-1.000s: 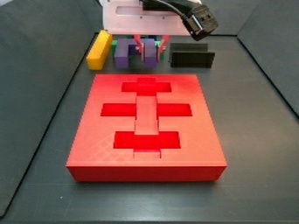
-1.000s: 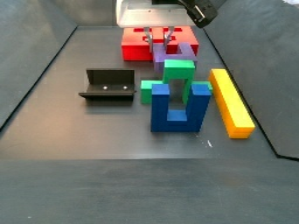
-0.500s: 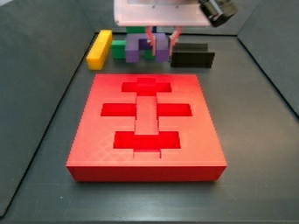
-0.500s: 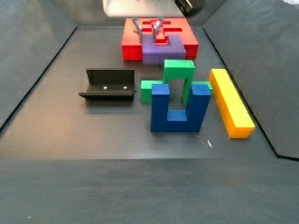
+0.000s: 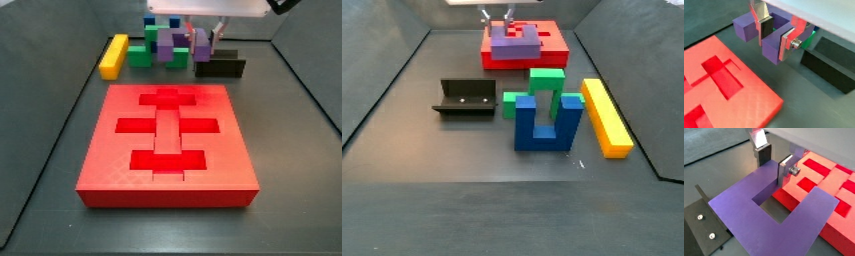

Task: Pick up the purple object. Move up. Place the purple object on the fixture. Regrasp the purple object. Move to above the board. Insert the purple object.
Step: Place the purple object on the fixture.

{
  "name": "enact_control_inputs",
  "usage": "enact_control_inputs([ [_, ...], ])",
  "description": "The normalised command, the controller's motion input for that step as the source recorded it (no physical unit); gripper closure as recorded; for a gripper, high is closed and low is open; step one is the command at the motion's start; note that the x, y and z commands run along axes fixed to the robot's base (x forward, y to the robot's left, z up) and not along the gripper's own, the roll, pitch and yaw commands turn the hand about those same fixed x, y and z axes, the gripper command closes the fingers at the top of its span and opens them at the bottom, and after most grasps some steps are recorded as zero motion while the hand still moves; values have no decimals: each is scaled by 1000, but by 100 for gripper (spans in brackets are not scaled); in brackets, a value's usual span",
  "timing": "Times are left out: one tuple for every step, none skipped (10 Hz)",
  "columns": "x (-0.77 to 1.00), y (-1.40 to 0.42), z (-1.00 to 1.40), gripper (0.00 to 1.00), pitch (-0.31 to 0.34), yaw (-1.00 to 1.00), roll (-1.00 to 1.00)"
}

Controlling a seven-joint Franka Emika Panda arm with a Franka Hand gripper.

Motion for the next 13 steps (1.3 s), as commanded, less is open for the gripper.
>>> enact_control_inputs([
  [1000, 0, 0, 100, 0, -3, -54],
  [1000, 0, -6, 100, 0, -37, -200],
  [1000, 46, -14, 100, -40, -57, -309],
  [1000, 91, -6, 100, -117, -83, -397],
  [1000, 94, -40, 100, -94, -97, -474],
  [1000, 106, -54, 100, -94, -137, -614],
  [966, 117, -51, 100, -120, -166, -803],
  [969, 117, -57, 100, -109, -169, -806],
  [977, 131, -29, 100, -103, -169, -766],
  [980, 177, 0, 100, -97, -154, -720],
  [960, 269, 0, 100, -20, -129, -640],
  [954, 300, 0, 100, 0, -120, -591],
  [926, 337, 0, 100, 0, -106, -569],
])
